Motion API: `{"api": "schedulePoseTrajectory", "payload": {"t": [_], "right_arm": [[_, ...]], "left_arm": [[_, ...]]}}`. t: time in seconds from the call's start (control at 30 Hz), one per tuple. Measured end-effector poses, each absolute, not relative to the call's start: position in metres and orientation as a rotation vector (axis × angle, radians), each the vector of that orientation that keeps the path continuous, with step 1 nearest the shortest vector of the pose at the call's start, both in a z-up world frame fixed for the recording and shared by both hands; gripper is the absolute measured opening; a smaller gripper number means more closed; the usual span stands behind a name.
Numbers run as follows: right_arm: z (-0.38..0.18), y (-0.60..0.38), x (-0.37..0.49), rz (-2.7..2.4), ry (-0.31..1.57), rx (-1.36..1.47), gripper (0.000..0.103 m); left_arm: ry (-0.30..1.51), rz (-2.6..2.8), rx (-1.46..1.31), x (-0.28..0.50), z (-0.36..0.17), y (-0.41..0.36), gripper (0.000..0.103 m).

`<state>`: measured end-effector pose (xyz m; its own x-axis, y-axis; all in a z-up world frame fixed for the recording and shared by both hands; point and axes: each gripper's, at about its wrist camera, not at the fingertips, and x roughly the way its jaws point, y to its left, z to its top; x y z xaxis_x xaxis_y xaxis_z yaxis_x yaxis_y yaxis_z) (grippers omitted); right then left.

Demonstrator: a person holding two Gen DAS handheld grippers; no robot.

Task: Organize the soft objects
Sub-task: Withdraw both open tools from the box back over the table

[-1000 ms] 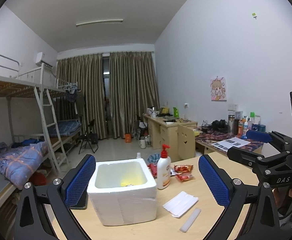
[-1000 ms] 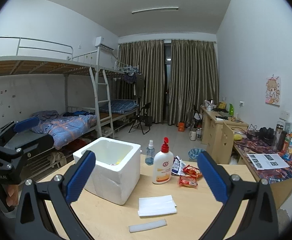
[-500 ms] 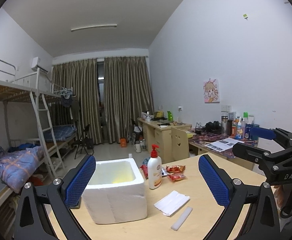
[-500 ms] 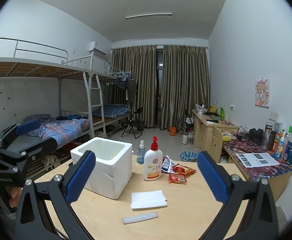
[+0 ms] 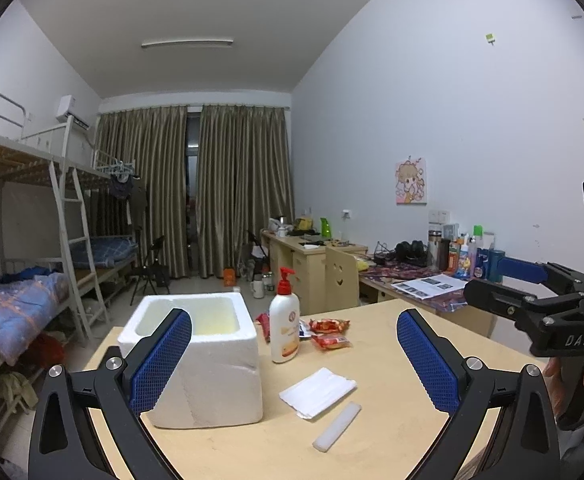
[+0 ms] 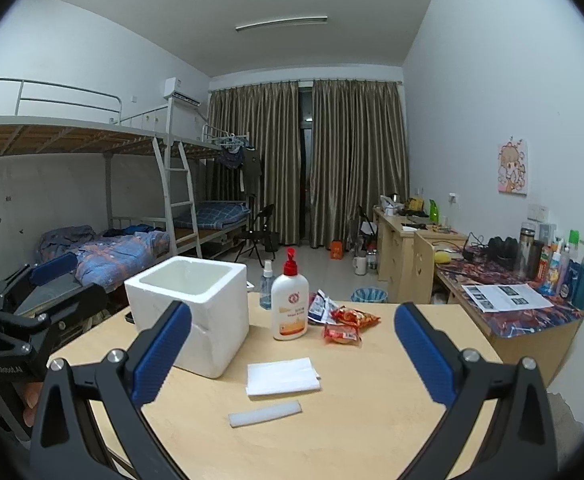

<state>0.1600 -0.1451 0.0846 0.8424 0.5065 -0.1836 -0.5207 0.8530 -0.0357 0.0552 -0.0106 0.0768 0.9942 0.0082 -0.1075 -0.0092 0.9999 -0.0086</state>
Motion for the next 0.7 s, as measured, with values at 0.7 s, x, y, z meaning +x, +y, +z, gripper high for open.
{"api": "schedulePoseTrajectory", "payload": {"t": [0.7], "right_arm": [[0.041, -0.145, 0.17, 0.577, 0.247, -0.103, 0.103]], "left_arm": [[0.135, -0.012, -0.029, 0.063, 0.032, -0.007, 0.103]]}}
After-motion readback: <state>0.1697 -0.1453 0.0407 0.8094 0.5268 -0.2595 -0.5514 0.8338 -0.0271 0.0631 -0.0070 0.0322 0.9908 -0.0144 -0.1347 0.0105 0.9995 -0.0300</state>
